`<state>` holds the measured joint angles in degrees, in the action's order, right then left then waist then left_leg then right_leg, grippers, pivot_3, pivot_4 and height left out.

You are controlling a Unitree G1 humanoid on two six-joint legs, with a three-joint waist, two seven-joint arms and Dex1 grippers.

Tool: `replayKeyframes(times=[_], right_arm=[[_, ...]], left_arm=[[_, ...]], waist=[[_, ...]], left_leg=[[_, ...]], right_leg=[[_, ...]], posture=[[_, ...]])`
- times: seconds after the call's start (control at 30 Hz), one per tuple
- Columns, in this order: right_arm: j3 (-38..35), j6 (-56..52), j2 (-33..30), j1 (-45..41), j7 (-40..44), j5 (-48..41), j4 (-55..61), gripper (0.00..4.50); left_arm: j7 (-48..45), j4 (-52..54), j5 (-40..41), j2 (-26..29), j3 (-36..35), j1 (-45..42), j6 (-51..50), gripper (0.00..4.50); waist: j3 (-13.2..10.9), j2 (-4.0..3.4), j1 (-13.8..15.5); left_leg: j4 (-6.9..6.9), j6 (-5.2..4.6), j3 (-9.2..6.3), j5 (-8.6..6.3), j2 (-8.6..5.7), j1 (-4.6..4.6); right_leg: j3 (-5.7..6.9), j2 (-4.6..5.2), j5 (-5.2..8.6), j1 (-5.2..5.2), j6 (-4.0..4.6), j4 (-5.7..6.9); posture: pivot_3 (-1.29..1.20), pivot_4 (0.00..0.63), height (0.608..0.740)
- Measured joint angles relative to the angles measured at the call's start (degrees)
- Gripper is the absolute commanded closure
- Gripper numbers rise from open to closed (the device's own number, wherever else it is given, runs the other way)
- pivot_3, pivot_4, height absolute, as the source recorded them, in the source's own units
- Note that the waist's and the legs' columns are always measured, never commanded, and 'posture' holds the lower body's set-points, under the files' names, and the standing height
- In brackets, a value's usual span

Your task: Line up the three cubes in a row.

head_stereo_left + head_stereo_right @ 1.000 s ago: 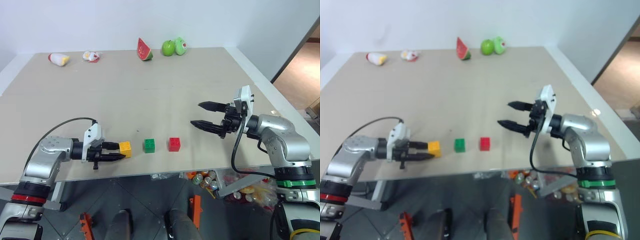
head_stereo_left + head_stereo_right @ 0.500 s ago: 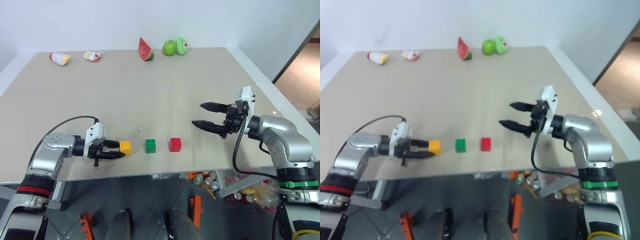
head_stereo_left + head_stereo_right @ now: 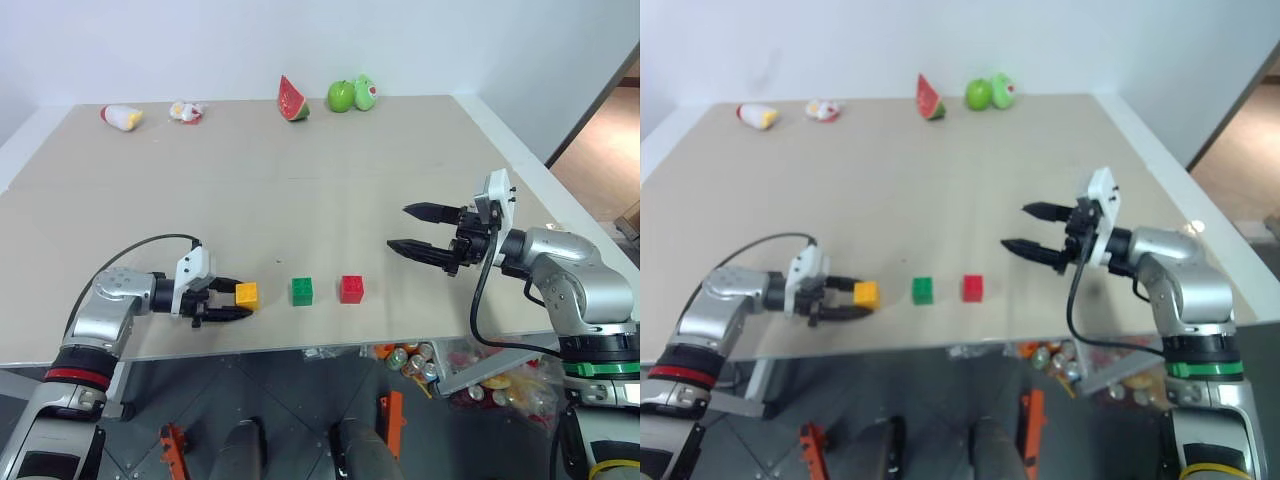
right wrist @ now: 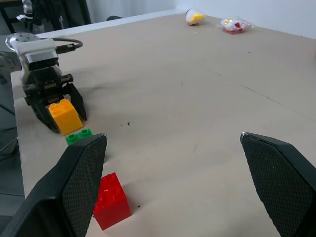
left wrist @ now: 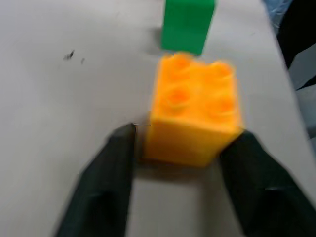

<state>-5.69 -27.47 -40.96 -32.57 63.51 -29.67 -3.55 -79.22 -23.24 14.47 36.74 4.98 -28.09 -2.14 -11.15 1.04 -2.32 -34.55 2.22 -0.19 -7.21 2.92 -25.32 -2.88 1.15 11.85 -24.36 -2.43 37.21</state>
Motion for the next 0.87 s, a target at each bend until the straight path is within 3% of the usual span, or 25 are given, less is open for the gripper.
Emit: replayKeyframes(times=[0.07,0.27,0.47,0.67,0.87], right_arm=[[0.0,0.0,0.0,0.0,0.0,0.0,0.0,0.0],[0.0,0.1,-0.4,-0.1,0.3,0.1,-0.5,0.0],[0.0,0.7,-4.2,-0.7,3.6,0.9,-4.9,0.0],[0.1,4.2,-4.3,3.1,3.5,4.3,-11.2,0.0],[-0.1,4.2,-3.1,4.7,2.1,4.2,-11.1,0.0]], left_arm=[[0.0,-0.1,-0.4,0.1,0.0,0.0,0.8,0.03],[0.2,0.9,-0.5,3.1,-0.8,1.8,2.0,0.03],[0.9,9.1,5.0,13.0,-8.5,10.1,-11.3,0.03],[13.6,18.5,16.4,11.7,-20.9,11.2,-30.9,0.03],[18.7,29.7,21.0,9.1,-23.3,21.7,-36.8,0.03]], waist=[[0.0,0.0,0.0],[0.0,0.0,-0.6],[0.0,0.02,-0.6],[0.0,0.09,0.0],[0.0,0.1,-0.6]], left_leg=[[0.01,0.0,0.0,0.0,0.01,0.0],[0.06,-0.01,0.09,-0.01,0.08,0.07],[0.22,-0.02,0.21,-0.06,0.22,0.04],[0.13,-0.02,0.36,-0.06,0.15,-0.13],[0.15,-0.1,0.5,-0.18,0.17,-0.1]], right_leg=[[0.0,-0.02,0.0,-0.02,0.0,0.0],[-0.05,-0.04,-0.02,-0.07,0.06,0.0],[-0.07,-0.09,0.08,-0.31,0.23,0.0],[-0.01,0.12,0.15,-0.31,0.05,0.0],[-0.15,0.05,0.19,-0.41,0.03,0.0]], posture=[[0.0,0.15,0.74],[0.0,0.15,0.74],[0.0,0.15,0.74],[0.0,0.15,0.74],[0.0,0.15,0.74]])
